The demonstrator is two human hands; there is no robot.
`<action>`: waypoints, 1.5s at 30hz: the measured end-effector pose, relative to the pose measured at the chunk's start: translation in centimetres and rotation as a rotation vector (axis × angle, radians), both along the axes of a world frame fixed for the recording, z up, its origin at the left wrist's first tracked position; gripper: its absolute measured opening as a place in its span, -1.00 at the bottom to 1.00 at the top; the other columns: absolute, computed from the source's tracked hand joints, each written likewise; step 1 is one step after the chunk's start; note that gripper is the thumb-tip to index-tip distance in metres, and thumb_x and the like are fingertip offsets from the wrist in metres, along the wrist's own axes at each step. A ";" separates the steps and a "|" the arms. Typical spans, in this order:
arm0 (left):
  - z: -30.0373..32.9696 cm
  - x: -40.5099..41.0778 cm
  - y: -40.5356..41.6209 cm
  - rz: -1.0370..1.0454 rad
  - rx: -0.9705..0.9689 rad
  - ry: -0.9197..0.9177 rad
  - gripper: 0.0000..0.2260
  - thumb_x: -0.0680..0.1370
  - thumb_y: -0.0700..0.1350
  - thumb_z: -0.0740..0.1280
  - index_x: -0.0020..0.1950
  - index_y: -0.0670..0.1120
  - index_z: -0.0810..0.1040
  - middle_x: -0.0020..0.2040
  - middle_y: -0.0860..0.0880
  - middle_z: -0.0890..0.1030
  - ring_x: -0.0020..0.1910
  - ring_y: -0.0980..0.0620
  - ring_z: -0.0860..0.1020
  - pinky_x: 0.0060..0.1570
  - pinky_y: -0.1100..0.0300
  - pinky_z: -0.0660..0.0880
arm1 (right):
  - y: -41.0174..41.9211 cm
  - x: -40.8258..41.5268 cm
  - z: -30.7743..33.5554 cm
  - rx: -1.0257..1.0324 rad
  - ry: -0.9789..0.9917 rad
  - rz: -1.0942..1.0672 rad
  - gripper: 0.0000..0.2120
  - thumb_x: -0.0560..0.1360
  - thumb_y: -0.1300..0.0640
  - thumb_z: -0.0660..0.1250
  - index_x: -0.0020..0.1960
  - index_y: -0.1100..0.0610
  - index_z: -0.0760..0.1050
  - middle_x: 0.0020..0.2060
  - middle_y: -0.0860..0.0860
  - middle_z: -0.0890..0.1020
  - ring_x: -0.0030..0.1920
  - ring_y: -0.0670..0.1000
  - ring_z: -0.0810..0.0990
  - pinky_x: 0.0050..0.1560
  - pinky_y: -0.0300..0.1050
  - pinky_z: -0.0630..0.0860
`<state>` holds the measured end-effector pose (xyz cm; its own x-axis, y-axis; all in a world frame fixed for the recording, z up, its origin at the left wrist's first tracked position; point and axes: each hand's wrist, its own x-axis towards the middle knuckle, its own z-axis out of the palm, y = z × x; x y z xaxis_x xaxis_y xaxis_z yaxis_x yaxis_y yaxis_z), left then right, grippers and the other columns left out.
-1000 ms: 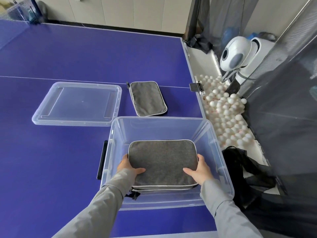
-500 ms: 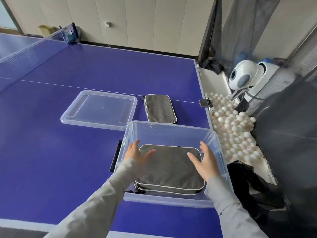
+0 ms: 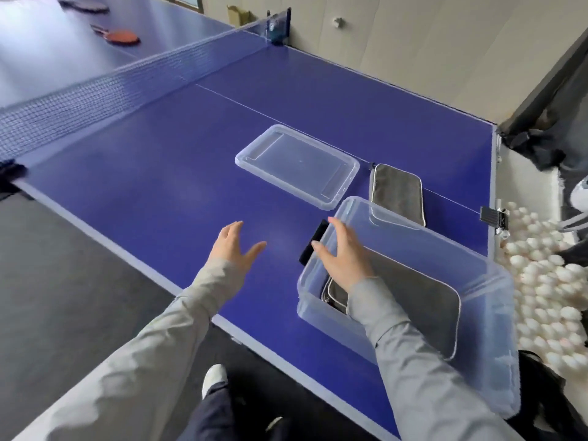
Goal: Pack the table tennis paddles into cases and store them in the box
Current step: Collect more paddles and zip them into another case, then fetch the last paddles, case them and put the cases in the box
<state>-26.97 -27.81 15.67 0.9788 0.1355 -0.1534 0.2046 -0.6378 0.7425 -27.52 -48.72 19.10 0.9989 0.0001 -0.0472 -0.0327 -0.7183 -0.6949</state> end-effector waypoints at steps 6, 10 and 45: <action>-5.5 -4.9 10.6 0.157 0.024 0.194 -0.38 0.55 0.07 0.29 0.52 -0.10 0.15 0.49 -0.05 0.21 0.43 -0.02 0.27 0.28 0.19 0.27 | 12.8 0.1 -2.5 -0.059 0.095 0.317 -0.49 0.56 0.03 0.26 0.46 0.10 0.22 0.41 0.03 0.31 0.40 0.03 0.29 0.35 -0.14 0.24; -9.2 -9.7 18.9 0.240 0.073 0.325 -0.41 0.54 0.04 0.31 0.48 -0.17 0.21 0.46 -0.14 0.28 0.42 -0.11 0.28 0.39 0.08 0.23 | 22.5 -0.6 -5.5 -0.184 0.236 0.557 -0.52 0.58 0.04 0.22 0.46 0.11 0.23 0.42 0.04 0.30 0.42 0.06 0.27 0.40 -0.03 0.26; -16.1 -19.1 68.6 0.960 -0.152 0.798 -0.44 0.58 0.09 0.22 0.50 -0.10 0.18 0.48 -0.09 0.26 0.44 -0.10 0.27 0.39 0.08 0.23 | 78.3 6.9 -20.1 -0.705 0.574 1.087 -0.56 0.60 -0.04 0.16 0.42 0.10 0.28 0.33 0.09 0.42 0.34 0.12 0.39 0.32 0.06 0.36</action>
